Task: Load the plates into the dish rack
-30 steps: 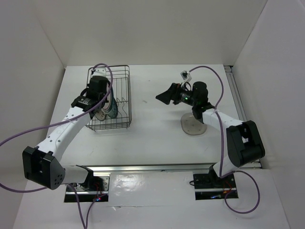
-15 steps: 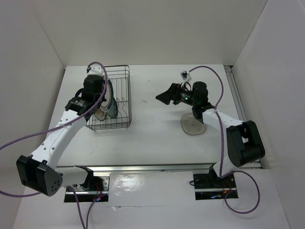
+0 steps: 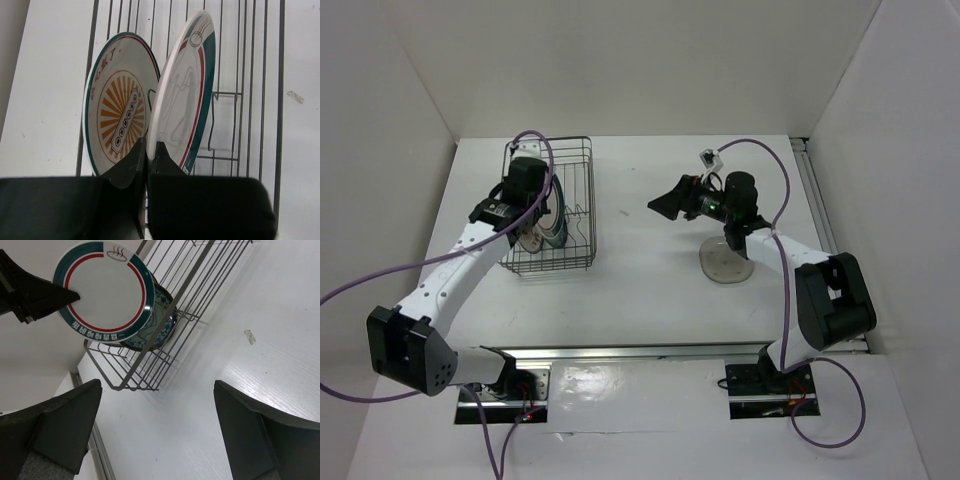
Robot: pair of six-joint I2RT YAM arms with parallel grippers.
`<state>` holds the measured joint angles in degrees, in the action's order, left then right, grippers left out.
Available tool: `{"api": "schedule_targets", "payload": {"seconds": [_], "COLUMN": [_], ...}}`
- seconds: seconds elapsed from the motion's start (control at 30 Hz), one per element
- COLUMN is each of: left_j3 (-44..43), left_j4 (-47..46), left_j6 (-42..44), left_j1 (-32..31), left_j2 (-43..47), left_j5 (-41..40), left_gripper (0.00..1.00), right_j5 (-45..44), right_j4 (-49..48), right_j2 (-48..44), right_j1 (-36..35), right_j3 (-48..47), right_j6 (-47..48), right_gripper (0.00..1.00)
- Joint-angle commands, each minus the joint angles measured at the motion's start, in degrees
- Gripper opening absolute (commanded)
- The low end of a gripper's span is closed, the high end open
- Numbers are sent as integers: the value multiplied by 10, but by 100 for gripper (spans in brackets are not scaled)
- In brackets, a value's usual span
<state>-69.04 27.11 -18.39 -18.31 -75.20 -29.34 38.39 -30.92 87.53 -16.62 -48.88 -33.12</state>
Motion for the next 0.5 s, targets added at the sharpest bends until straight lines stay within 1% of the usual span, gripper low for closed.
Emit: {"api": "schedule_targets", "payload": {"seconds": [0.0, 0.1, 0.13, 0.17, 0.2, 0.23, 0.27, 0.3, 0.37, 0.4, 0.47], "left_j3": [-32, -32, -32, -32, -32, -32, -32, -32, -27, -27, -27], "left_j4": [-24, -24, -24, -24, -24, -24, -24, -24, -29, -29, -36], "left_j6": [-13, -13, -13, -13, -13, -13, -13, -13, -13, -13, -13], "left_j1": [-2, -2, -2, -2, -2, -2, -2, -2, -2, -2, -2], "left_j2": [-13, -20, -20, -20, -20, -20, -20, -14, -8, -2, 5], "left_j5": [-14, -9, -4, -4, -4, 4, 4, 4, 19, 19, 26], "left_gripper": [0, 0, 1, 20, 31, 45, 57, 64, 69, 70, 70], "right_j5": [12, 12, 12, 12, 12, 7, 2, -17, -49, -82, -108], "right_j4": [-39, -39, -39, -39, -39, -33, -27, -6, 28, 58, 78], "right_j2": [-22, -22, -22, -22, -22, -22, -22, -28, -43, -49, -67], "right_j1": [4, 4, 4, 4, 4, 4, 9, 9, 9, 14, 19], "right_j3": [9, 14, 14, 14, 14, 14, 14, 8, 3, -2, -2], "right_j6": [4, 4, 4, 4, 4, 4, 12, 17, 41, 48, 59], "right_gripper": [100, 100, 100, 100, 100, 100, 100, 100, 100, 100, 100]}}
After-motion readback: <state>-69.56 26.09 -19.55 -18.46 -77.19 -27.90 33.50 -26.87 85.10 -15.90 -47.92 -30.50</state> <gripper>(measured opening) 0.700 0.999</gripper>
